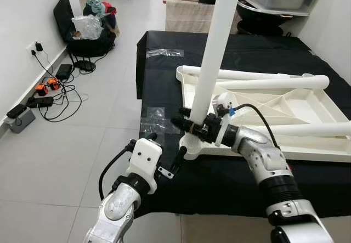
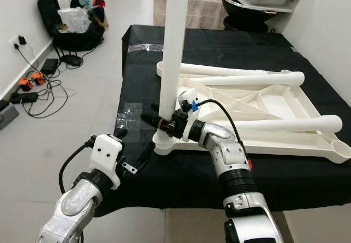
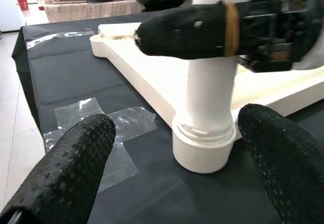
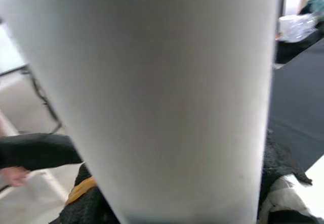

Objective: Building children table

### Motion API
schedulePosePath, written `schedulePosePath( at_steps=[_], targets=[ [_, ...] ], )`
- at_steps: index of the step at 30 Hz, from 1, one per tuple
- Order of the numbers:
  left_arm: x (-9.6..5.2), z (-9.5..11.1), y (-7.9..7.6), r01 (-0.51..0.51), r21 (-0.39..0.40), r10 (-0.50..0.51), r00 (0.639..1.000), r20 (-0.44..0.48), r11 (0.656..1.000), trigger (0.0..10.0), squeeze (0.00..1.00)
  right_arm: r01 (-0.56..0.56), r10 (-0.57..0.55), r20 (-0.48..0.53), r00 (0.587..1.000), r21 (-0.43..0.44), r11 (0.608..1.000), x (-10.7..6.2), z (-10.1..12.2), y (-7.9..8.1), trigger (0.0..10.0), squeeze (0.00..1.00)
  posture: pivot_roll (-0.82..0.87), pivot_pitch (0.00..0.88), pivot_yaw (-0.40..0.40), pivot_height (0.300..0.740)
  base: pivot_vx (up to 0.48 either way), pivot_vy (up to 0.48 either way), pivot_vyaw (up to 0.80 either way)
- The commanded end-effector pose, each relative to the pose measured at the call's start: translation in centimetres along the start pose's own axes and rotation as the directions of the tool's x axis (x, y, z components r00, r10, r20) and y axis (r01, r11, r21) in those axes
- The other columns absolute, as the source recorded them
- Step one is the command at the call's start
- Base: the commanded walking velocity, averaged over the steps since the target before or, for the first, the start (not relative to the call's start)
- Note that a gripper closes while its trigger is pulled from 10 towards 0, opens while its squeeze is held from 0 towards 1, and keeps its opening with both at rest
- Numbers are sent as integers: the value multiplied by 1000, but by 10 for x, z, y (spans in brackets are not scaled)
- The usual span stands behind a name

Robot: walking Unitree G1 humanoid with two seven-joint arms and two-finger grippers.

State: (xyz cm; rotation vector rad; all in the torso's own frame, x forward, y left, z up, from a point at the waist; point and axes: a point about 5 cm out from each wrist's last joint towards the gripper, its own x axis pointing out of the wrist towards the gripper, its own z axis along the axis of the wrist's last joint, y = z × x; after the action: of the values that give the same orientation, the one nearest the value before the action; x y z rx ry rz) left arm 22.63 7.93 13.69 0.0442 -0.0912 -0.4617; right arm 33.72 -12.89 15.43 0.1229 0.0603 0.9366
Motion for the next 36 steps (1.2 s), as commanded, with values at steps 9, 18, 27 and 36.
schedulePosePath(
  at_steps=[9, 18, 27, 36],
  targets=[
    [1, -4, 0, 4, -5, -4, 1000, -17, 1000, 10000, 0, 896, -897, -27, 441, -53, 442, -40, -14, -54, 0, 0, 61, 34, -88, 740, 0, 0, 0],
    [1, -5, 0, 4, -4, -4, 1000, -18, 1000, 10000, 0, 940, -940, 6, 341, 2, 341, -33, -8, -36, 10000, 0, 59, 33, -90, 740, 0, 0, 0],
    [1, -6, -1, 5, -5, -5, 1000, -20, 1000, 10000, 0, 897, -884, 159, 439, -17, 442, -24, 5, -38, 10000, 1000, 56, 16, -93, 740, 0, 0, 0],
    [0, -7, -2, 9, -8, -9, 1000, -23, 1000, 10000, 0, 533, -540, 49, 840, 113, 839, -15, -7, -32, 10000, 0, 58, 8, -90, 740, 0, 0, 0]
  ],
)
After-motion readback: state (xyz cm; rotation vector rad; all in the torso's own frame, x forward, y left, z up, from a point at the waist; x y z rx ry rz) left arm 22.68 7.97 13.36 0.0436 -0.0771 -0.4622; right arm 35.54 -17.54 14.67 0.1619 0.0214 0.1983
